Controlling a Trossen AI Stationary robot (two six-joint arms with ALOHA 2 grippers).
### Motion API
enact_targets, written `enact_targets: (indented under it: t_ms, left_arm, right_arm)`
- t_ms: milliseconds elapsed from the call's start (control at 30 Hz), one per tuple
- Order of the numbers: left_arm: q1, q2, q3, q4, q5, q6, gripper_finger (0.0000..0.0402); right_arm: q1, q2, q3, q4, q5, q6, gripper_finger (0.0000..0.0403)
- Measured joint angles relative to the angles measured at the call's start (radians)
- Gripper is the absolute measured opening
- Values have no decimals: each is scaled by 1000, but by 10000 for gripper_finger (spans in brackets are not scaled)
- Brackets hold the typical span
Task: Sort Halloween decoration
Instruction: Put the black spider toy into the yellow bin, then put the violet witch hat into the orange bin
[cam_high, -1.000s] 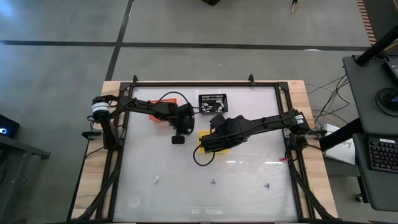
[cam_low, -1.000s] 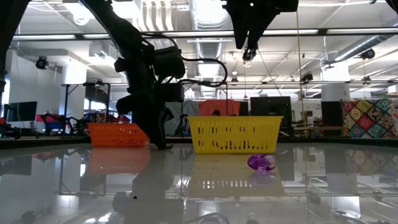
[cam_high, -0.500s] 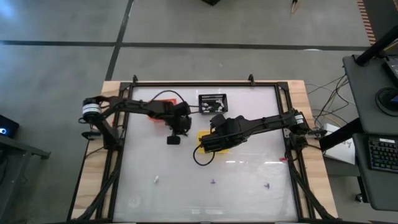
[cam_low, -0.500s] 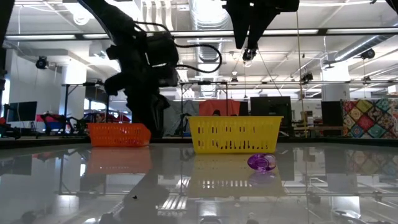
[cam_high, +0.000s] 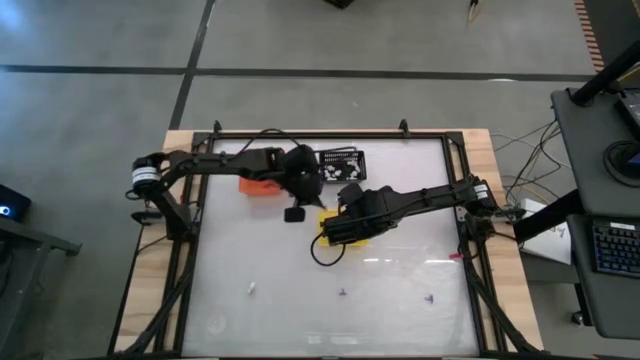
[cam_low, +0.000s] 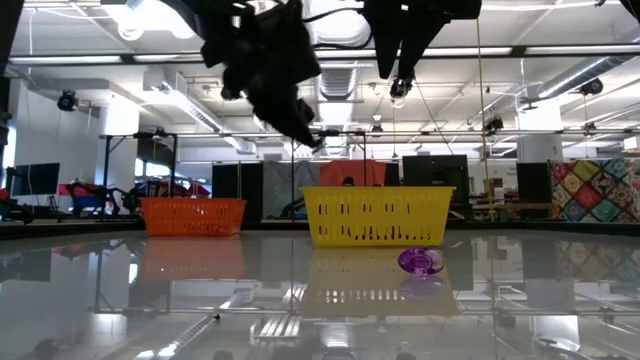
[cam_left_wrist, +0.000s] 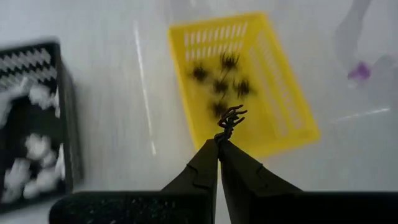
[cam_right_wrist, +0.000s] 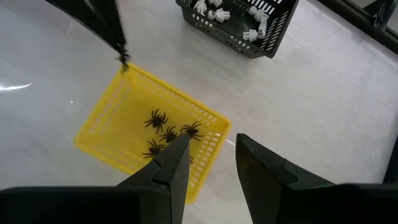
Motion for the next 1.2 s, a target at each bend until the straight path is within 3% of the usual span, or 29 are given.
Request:
enact_targets:
  t_ms: [300,467,833,1000,1200]
  left_arm:
    - [0,91,106,-22,68,6,0]
    - [0,131,96,-25,179,34,0]
    - [-5,233,140,-30,185,23,34]
    - [-4,245,197,-112,189,34,68]
    - [-1,223,267,-329,189,109,91]
  right_arm:
    - [0,-2,0,0,0,37,121]
    - [0,-17,-1,-1,0,51,121]
    - [0,-25,-1,0,0,15,121]
    - [0,-28,-1,-1,0,14,121]
    - [24,-63,-1,-1,-2,20,121]
